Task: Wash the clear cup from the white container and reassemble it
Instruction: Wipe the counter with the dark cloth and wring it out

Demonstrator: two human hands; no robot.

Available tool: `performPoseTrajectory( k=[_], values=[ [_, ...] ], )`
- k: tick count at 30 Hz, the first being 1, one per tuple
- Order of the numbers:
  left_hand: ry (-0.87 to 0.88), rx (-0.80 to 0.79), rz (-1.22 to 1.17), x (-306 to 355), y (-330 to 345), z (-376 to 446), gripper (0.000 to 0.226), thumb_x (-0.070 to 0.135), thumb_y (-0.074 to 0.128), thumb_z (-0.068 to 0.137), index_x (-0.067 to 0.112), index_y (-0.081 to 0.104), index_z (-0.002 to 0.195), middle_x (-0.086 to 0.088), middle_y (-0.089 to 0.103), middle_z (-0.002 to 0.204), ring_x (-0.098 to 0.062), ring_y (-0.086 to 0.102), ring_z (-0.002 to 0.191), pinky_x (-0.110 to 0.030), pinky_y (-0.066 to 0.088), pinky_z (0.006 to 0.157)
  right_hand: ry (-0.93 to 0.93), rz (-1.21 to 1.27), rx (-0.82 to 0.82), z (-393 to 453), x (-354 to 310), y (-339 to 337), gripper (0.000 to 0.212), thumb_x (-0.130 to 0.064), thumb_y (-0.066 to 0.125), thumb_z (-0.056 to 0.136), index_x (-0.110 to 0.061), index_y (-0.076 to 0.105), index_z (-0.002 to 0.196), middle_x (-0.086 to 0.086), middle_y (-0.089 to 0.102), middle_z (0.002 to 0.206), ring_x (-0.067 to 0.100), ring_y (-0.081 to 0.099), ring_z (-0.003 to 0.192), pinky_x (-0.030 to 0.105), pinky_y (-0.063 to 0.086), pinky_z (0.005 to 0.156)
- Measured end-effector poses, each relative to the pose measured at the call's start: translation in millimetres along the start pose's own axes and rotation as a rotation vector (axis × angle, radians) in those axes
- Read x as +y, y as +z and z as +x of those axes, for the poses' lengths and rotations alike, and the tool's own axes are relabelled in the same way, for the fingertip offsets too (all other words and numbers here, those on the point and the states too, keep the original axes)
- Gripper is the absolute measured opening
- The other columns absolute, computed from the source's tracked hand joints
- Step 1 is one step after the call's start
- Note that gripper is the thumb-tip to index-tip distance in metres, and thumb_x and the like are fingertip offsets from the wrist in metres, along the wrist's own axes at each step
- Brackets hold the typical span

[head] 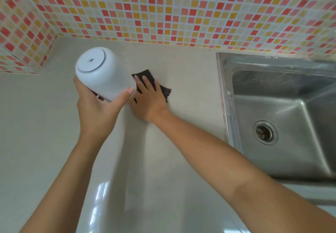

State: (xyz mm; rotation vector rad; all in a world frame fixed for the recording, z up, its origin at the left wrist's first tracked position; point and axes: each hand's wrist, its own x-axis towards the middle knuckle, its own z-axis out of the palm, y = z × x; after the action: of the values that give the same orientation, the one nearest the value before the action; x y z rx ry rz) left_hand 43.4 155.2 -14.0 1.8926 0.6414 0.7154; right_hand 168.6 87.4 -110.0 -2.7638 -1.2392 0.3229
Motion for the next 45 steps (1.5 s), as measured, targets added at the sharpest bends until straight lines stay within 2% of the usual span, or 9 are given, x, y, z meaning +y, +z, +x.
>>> performPoseTrajectory(
  k=[5,10,13,16,20,29,34,39,45],
  values=[
    [0.046,-0.033,0.037,5.0,-14.1,-7.3,0.091,0.035,0.086,0.067,0.026,0.03,0.138,0.035,0.05,0.114,0.018,0.052,0.107,-0.004,0.044,0.084,0.334,0.096,0.011,48.8,64.7,-24.8,0.055,-0.045,0.017,0.101,-0.03,0.005,0.153,0.002,-0.003,0.161,0.024,-0.006,0.147,0.054,-0.006,0.115],
    [0.032,-0.042,0.075,-8.4,-26.9,-21.6,0.094,0.034,0.087,0.068,0.022,0.028,0.141,0.028,0.05,0.124,0.012,0.051,0.114,-0.017,0.046,0.092,0.193,0.084,0.117,-65.6,28.1,5.7,0.058,-0.051,0.029,0.097,-0.031,0.02,0.151,0.005,0.012,0.16,0.028,0.006,0.147,0.056,0.005,0.115],
    [0.007,-0.077,0.042,-11.2,-3.2,-31.0,0.096,0.031,0.087,0.068,0.018,0.028,0.142,0.018,0.049,0.129,0.016,0.048,0.113,-0.009,0.043,0.09,-0.09,0.05,0.048,-193.5,-5.2,23.3,0.061,-0.054,0.033,0.095,-0.033,0.019,0.151,0.004,0.011,0.161,0.028,0.006,0.147,0.06,0.011,0.113],
    [-0.016,-0.166,-0.006,-10.1,32.3,-33.5,0.094,0.032,0.086,0.068,0.021,0.028,0.141,0.034,0.043,0.123,0.021,0.045,0.108,-0.001,0.039,0.084,-0.234,-0.019,-0.031,-255.0,18.8,28.8,0.061,-0.06,0.03,0.096,-0.038,0.014,0.151,-0.001,0.009,0.161,0.024,0.006,0.147,0.059,0.012,0.114],
    [-0.05,-0.208,-0.034,-7.0,68.9,-32.6,0.093,0.038,0.085,0.068,0.027,0.027,0.14,0.024,0.049,0.127,0.013,0.049,0.112,-0.01,0.044,0.089,-0.001,-0.058,0.012,-213.9,86.8,16.8,0.059,-0.059,0.027,0.097,-0.036,0.019,0.151,0.0,0.016,0.159,0.024,0.013,0.147,0.056,0.017,0.114],
    [-0.071,-0.235,-0.01,-15.4,98.6,-41.5,0.088,0.037,0.085,0.069,0.035,0.028,0.136,0.016,0.05,0.132,0.0,0.053,0.115,-0.025,0.048,0.092,0.337,-0.069,0.099,-124.4,152.5,-5.9,0.056,-0.05,0.019,0.101,-0.029,0.012,0.153,0.006,0.009,0.16,0.024,0.004,0.147,0.046,-0.005,0.117],
    [-0.074,-0.257,0.0,-13.0,100.3,-37.8,0.089,0.04,0.085,0.069,0.038,0.026,0.135,0.015,0.05,0.134,-0.003,0.053,0.117,-0.03,0.049,0.095,0.329,-0.064,0.218,-174.6,120.0,7.9,0.055,-0.042,0.028,0.098,-0.021,0.03,0.15,0.013,0.028,0.155,0.029,0.024,0.143,0.049,0.015,0.116],
    [-0.084,-0.307,0.027,-14.4,98.2,-38.1,0.092,0.039,0.085,0.069,0.037,0.023,0.137,0.012,0.048,0.136,-0.008,0.053,0.12,-0.033,0.048,0.097,0.286,-0.094,0.195,-231.1,104.3,11.1,0.065,-0.028,0.063,0.084,-0.019,0.041,0.144,0.015,0.043,0.146,0.03,0.043,0.132,0.045,0.042,0.094],
    [-0.132,-0.346,0.06,-12.7,92.0,-44.1,0.09,0.032,0.086,0.068,0.034,0.026,0.136,0.009,0.045,0.134,-0.013,0.049,0.122,-0.032,0.046,0.098,0.372,0.035,0.17,-223.0,116.7,-8.3,0.092,-0.006,0.086,0.046,-0.013,0.055,0.132,0.01,0.061,0.125,0.032,0.057,0.101,0.039,0.045,0.069]
  ],
)
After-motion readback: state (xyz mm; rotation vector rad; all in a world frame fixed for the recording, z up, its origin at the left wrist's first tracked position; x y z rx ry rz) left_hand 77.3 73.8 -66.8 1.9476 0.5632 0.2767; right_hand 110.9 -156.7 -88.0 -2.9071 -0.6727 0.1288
